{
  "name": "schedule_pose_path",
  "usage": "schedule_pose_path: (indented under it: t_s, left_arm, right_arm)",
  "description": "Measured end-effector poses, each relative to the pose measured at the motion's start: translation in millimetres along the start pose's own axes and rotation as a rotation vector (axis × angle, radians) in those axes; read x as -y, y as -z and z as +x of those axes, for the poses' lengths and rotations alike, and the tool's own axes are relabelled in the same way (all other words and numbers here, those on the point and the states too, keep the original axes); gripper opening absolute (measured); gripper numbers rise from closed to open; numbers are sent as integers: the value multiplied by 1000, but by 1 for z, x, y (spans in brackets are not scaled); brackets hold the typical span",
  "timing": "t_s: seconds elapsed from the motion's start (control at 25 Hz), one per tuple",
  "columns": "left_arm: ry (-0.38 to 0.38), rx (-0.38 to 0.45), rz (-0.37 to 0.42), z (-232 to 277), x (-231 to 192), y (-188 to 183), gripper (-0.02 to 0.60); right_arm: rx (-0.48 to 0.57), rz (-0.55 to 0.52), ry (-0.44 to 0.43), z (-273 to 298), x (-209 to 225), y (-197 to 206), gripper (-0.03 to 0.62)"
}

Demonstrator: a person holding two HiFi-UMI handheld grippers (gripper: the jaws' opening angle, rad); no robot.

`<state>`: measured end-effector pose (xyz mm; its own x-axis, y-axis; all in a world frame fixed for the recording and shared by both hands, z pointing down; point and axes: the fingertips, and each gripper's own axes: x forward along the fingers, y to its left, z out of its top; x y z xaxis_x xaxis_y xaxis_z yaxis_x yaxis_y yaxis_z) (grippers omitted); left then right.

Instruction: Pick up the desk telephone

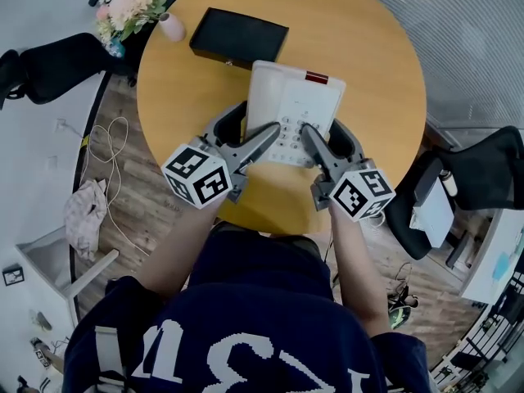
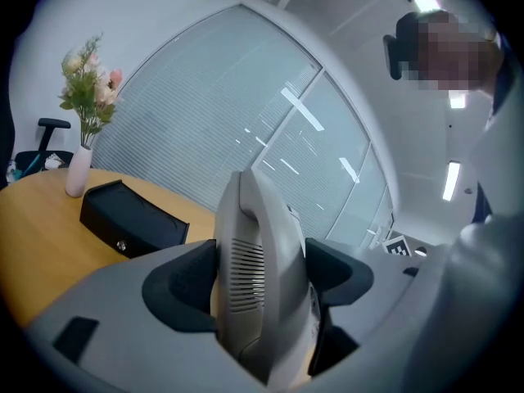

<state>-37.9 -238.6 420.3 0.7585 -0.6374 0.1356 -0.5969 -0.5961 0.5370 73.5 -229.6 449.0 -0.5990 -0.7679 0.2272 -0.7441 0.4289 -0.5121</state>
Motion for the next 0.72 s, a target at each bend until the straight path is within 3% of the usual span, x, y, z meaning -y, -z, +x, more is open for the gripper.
schedule_pose_path:
  t_s: [0.32,0.72]
  left_arm:
    - [16,78,130,-8,28,-41,347]
    - [38,158,198,-17,53,-75,345]
  right_arm:
    - [103,-66,-40,-7,-23,-40,253]
    - [190,-183,-60,-18,-49,-82,252]
